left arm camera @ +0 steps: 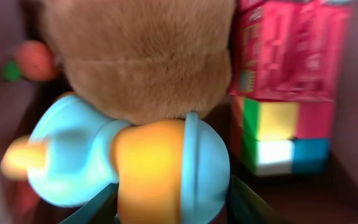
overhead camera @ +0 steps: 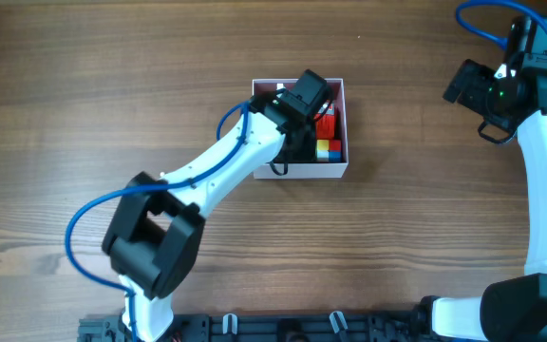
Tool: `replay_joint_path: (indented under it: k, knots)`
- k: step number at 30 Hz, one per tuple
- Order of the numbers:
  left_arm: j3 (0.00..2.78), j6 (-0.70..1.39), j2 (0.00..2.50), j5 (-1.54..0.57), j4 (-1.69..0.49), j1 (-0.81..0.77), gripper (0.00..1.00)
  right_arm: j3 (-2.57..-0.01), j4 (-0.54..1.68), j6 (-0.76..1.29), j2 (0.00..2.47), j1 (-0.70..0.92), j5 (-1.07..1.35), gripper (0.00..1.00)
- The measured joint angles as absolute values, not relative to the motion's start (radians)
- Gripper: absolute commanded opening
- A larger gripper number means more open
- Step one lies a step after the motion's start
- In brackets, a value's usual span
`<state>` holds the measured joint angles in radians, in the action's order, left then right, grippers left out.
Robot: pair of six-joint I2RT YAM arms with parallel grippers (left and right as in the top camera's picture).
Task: Pack container
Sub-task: 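Place the duck toy into the box with the left gripper, then grasp the wooden cup-and-ball toy by its handle with the left gripper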
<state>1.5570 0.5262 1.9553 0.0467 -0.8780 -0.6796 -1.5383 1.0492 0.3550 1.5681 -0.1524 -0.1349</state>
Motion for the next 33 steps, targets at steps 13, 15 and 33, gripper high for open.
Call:
replay_joint_path:
  k: [13,15,33]
  knots:
    - [1.583,0.529,1.619,0.109,-1.016,-0.678,0.63,-1.538,1.049,0.355,1.568,-0.152,-0.134,1.00]
    - [1.583,0.529,1.621,0.151,-1.090,-0.674,0.64,-1.538,1.049,0.355,1.568,-0.152,-0.134,1.00]
    - [1.143,0.489,1.642,0.155,-1.187,-0.324,0.57,-1.538,1.049,0.355,1.568,-0.152,-0.134,1.00]
